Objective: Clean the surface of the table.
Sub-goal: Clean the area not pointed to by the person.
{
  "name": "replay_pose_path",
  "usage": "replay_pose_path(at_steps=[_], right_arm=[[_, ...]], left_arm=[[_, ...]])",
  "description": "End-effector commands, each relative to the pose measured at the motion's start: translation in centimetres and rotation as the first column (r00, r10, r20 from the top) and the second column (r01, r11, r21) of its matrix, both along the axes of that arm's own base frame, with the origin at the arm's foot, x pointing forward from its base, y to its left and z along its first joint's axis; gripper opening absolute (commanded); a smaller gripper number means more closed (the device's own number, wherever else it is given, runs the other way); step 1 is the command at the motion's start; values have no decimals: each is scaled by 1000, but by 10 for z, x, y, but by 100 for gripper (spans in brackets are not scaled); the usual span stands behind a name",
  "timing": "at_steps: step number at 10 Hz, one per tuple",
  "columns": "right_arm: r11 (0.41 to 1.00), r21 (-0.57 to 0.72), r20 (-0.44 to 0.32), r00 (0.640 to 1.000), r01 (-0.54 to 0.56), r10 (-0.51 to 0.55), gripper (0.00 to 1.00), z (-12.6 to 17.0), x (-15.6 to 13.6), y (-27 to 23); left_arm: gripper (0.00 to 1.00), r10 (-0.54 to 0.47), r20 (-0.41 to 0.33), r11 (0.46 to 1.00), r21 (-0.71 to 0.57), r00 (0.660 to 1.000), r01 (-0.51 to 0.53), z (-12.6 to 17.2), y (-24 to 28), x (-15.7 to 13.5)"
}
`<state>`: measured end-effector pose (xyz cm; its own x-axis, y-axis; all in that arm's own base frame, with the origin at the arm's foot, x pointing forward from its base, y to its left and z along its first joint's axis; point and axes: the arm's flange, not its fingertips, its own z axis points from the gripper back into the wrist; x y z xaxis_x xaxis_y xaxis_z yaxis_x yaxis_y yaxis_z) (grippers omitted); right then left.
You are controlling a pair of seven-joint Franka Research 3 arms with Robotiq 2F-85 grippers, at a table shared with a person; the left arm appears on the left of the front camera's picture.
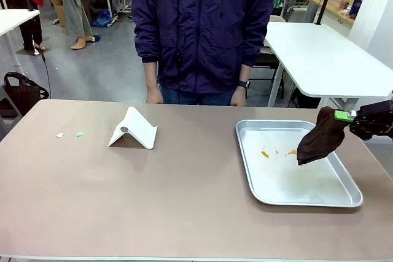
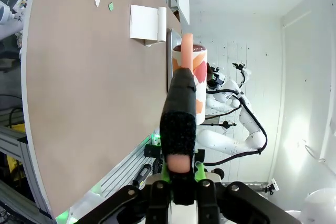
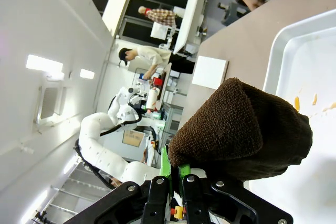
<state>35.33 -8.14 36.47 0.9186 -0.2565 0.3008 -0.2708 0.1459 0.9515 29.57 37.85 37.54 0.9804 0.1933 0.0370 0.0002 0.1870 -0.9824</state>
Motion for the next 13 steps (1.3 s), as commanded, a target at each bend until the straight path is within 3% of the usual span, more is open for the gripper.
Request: replay_pose_path(at_steps=[1,13], right_arm=[[1000,-6,-3,1000,-2,2,0,6,-2,-1],[1000,-6,-3,1000,-2,2,0,6,-2,-1]], left_arm=[[18,11,-4,1000,-5,1000,-11,5,-2,-2],[18,11,-4,1000,-5,1000,-11,5,-2,-2]])
